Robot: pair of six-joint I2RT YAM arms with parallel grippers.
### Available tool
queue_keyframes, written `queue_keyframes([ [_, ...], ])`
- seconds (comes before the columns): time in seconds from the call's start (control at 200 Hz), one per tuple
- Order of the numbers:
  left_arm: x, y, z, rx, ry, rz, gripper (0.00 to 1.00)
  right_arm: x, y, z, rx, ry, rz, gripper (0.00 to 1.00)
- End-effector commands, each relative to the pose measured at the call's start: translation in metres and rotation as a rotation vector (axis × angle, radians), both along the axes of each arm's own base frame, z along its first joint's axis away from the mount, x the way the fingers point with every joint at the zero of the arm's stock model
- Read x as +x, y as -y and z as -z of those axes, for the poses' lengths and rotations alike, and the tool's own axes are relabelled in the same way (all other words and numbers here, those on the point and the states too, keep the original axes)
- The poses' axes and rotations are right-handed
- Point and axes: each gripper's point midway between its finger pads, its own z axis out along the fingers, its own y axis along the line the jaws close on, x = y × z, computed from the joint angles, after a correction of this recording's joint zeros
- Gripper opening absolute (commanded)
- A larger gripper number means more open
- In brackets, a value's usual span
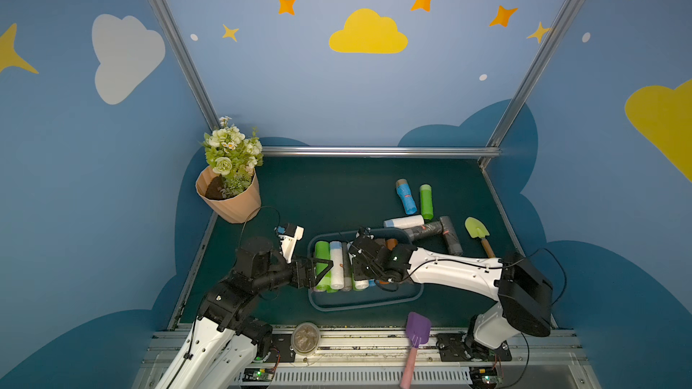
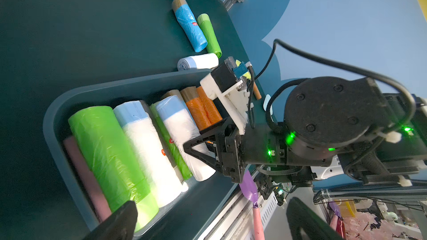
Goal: Put the roll of trash bags into the storage box
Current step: Place the roll of trash bags in the storage box.
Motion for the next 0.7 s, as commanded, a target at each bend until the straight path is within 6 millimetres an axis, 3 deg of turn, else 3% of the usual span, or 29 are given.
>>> queue_keyframes([
  [0.0,0.0,-0.001,-0.008,0.004,0.037,0.002,1.0,0.003,-0.021,-0.011,0.074,0.005,-0.002,0.25],
  [0.395,0.001,-0.001,-0.005,0.017,0.026,-0.003,1.0,0.006,-0.02,-0.009,0.075,0.008,0.022,0.25],
  [0.696,0.0,-0.001,-0.006,0.014,0.032,0.002,1.0,0.007,-0.031,-0.004,0.082,-0.015,0.02,0.26],
])
